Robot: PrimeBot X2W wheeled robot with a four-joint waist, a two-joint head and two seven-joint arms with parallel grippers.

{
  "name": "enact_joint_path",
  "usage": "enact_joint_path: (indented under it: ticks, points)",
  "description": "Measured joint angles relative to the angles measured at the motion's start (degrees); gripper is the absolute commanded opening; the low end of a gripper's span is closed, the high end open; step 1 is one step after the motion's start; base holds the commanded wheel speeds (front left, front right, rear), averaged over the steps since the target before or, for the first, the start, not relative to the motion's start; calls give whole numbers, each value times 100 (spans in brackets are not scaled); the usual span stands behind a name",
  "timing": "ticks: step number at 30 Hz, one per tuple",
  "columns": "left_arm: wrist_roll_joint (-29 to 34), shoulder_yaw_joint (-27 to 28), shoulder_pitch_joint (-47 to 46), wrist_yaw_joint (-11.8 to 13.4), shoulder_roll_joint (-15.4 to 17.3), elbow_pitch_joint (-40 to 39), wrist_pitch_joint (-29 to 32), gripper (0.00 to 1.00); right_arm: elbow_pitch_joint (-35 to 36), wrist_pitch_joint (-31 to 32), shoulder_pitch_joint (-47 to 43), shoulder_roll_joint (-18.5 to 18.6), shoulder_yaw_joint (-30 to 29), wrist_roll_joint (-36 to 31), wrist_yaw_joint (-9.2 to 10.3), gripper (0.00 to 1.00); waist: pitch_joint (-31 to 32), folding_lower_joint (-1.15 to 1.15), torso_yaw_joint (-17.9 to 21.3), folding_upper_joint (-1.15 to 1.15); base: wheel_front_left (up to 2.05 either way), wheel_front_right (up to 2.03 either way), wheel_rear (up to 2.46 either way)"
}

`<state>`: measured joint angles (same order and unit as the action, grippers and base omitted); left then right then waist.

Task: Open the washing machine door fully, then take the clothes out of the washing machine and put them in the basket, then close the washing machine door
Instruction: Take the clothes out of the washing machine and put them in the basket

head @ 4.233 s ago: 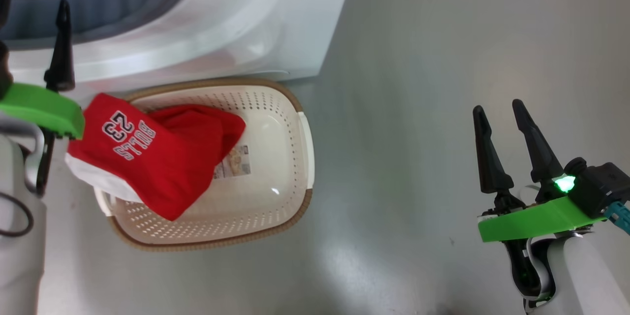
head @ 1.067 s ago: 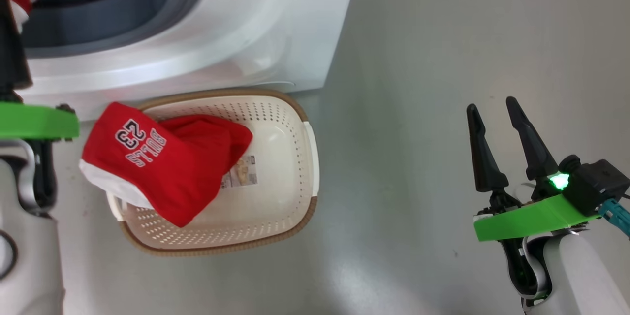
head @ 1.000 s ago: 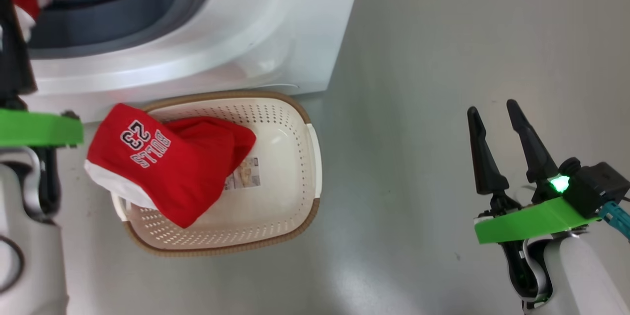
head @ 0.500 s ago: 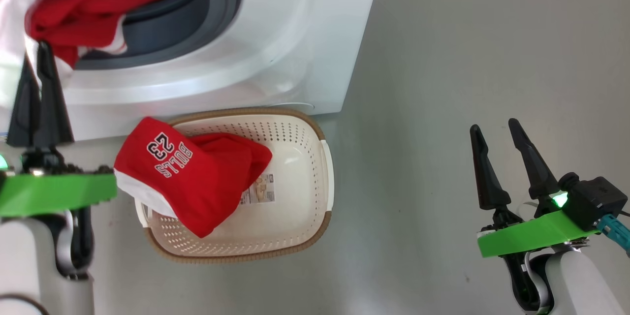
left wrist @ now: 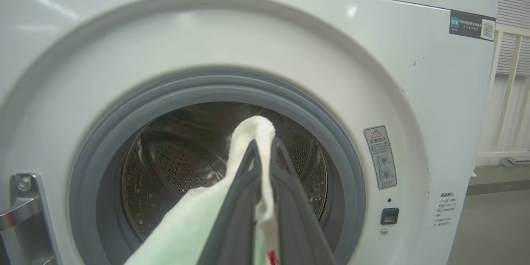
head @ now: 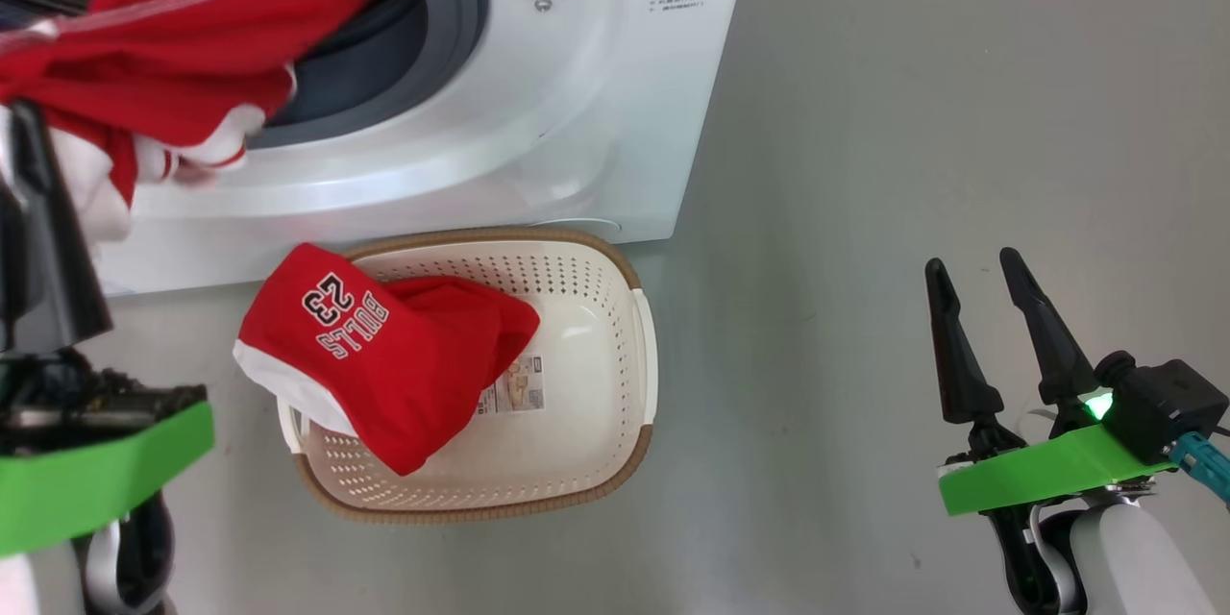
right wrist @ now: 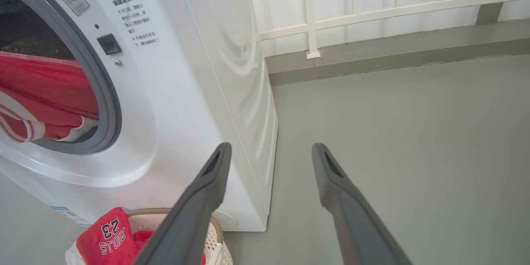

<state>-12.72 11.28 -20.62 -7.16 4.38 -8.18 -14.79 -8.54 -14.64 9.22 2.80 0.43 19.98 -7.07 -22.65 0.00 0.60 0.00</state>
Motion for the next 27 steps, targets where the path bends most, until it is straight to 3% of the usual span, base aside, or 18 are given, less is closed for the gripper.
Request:
enact_joint_path:
  ticks: [5, 10, 22, 27]
  points:
    - [4, 1, 120, 0, -46, -302, 0, 0, 2, 0, 0, 0, -25, -9, 0, 100, -3, 0, -22, 0, 0, 0, 0]
    - [4, -143, 261, 0, -94, -12, 0, 0, 2, 0, 1, 0, -20, -40, 0, 100, -26, 0, -22, 0, 0, 0, 0]
    - [67, -509, 280, 0, -131, 1867, 1, 0, 30, 0, 20, 0, 3, -38, 0, 100, -226, 0, -1, 0, 0, 0, 0]
    - [67, -659, -127, -1, -30, 2727, 1, 0, 66, 0, 92, 0, 5, -35, 0, 100, -443, 0, -1, 0, 0, 0, 0]
